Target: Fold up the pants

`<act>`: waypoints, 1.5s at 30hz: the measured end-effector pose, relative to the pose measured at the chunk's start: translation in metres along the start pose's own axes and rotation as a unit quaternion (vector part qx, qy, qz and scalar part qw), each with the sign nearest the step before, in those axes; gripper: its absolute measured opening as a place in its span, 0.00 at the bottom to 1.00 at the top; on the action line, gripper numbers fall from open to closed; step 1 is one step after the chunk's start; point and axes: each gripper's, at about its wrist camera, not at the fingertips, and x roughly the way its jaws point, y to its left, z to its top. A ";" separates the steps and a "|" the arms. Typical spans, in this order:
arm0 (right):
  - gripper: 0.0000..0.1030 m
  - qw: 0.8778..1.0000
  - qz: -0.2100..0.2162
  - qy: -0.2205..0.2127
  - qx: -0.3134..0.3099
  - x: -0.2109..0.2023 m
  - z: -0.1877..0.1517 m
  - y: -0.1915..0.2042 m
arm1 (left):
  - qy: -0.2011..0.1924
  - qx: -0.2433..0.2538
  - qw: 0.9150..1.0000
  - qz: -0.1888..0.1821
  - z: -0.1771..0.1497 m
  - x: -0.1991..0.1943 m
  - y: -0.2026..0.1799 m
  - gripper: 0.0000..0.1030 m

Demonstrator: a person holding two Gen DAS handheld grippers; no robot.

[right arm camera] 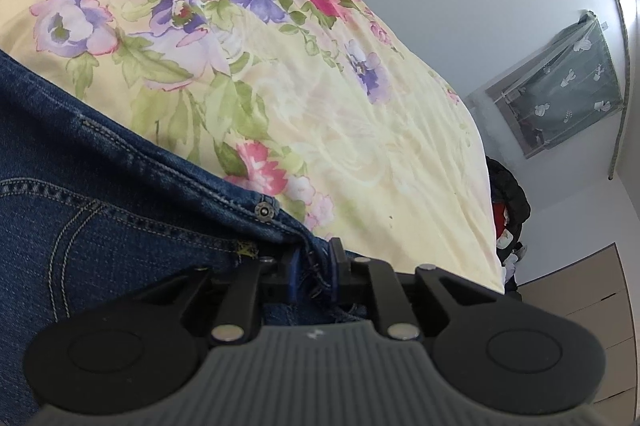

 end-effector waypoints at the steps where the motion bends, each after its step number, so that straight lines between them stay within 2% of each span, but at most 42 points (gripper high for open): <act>1: 0.16 1.000 -0.004 -0.002 0.003 -0.004 0.000 -0.001 | -0.001 -0.027 1.000 -0.008 -0.002 -0.004 0.011 0.71; 3: 0.40 1.000 -0.021 -0.009 0.006 -0.014 -0.001 -0.002 | 0.002 -0.086 0.995 -0.051 -0.010 -0.011 0.033 0.71; 4: 0.60 0.999 -0.031 -0.015 0.010 -0.020 -0.002 -0.003 | 0.006 -0.110 0.991 -0.075 -0.016 -0.014 0.042 0.71; 5: 0.67 0.999 -0.035 -0.022 0.013 -0.026 -0.003 -0.006 | 0.010 -0.133 0.986 -0.095 -0.023 -0.017 0.050 0.71; 7: 0.67 0.998 -0.046 -0.022 0.027 -0.038 -0.004 -0.013 | 0.014 -0.180 0.976 -0.121 -0.042 -0.024 0.063 0.70; 9: 0.67 0.998 -0.042 -0.019 0.053 -0.052 -0.009 -0.019 | 0.014 -0.234 0.960 -0.156 -0.067 -0.030 0.076 0.69; 13: 0.67 0.996 -0.008 -0.013 0.088 -0.088 -0.031 -0.017 | 0.024 -0.348 0.912 -0.216 -0.130 -0.035 0.094 0.68; 15: 0.67 0.995 0.011 -0.011 0.095 -0.106 -0.046 -0.009 | 0.026 -0.399 0.886 -0.236 -0.163 -0.034 0.099 0.64; 16: 0.67 0.995 0.021 -0.012 0.096 -0.114 -0.054 -0.004 | 0.027 -0.413 0.876 -0.246 -0.176 -0.033 0.099 0.60; 17: 0.66 0.995 0.028 -0.014 0.095 -0.122 -0.062 0.001 | 0.029 -0.424 0.868 -0.258 -0.191 -0.031 0.098 0.56; 20: 0.63 0.994 0.043 -0.010 0.101 -0.140 -0.081 0.012 | 0.040 -0.444 0.852 -0.273 -0.217 -0.021 0.090 0.47; 21: 0.62 0.993 0.049 -0.010 0.106 -0.145 -0.086 0.014 | 0.041 -0.464 0.841 -0.276 -0.224 -0.016 0.088 0.46; 24: 0.56 0.992 0.060 -0.008 0.114 -0.157 -0.097 0.019 | 0.039 -0.526 0.790 -0.312 -0.233 0.003 0.084 0.46; 25: 0.56 0.991 0.062 -0.008 0.118 -0.160 -0.099 0.019 | 0.039 -0.532 0.784 -0.318 -0.231 0.008 0.080 0.46; 28: 0.56 0.987 0.072 -0.002 0.141 -0.170 -0.109 0.017 | 0.039 -0.526 0.794 -0.302 -0.220 0.018 0.068 0.46; 30: 0.55 0.982 0.084 0.008 0.168 -0.176 -0.116 0.016 | 0.035 -0.537 0.787 -0.302 -0.216 0.021 0.066 0.44; 31: 0.55 0.979 0.090 0.012 0.180 -0.180 -0.119 0.016 | 0.035 -0.538 0.788 -0.298 -0.214 0.020 0.065 0.43; 32: 0.55 0.977 0.098 0.016 0.191 -0.184 -0.123 0.018 | 0.034 -0.535 0.793 -0.289 -0.212 0.018 0.064 0.41; 33: 0.55 0.974 0.108 0.018 0.197 -0.189 -0.126 0.022 | 0.033 -0.529 0.800 -0.281 -0.209 0.016 0.063 0.37; 34: 0.55 0.972 0.118 0.019 0.202 -0.195 -0.129 0.027 | 0.029 -0.526 0.805 -0.274 -0.208 0.013 0.064 0.26; 35: 0.55 0.970 0.127 0.019 0.206 -0.201 -0.132 0.033 | 0.023 -0.524 0.808 -0.269 -0.207 0.009 0.065 0.08; 36: 0.55 0.967 0.141 0.018 0.211 -0.207 -0.135 0.039 | 0.022 -0.522 0.814 -0.254 -0.207 0.005 0.068 0.06; 38: 0.55 0.960 0.168 0.022 0.222 -0.218 -0.141 0.051 | 0.016 -0.521 0.815 -0.253 -0.206 -0.001 0.075 0.06; 41: 0.56 0.955 0.201 0.021 0.217 -0.227 -0.143 0.075 | 0.007 -0.495 0.833 -0.246 -0.196 -0.010 0.078 0.06; 42: 0.56 0.956 0.202 0.015 0.211 -0.226 -0.140 0.083 | 0.008 -0.492 0.836 -0.243 -0.194 -0.012 0.077 0.06; 45: 0.53 0.960 0.196 0.006 0.198 -0.219 -0.130 0.103 | 0.011 -0.495 0.835 -0.241 -0.191 -0.015 0.079 0.06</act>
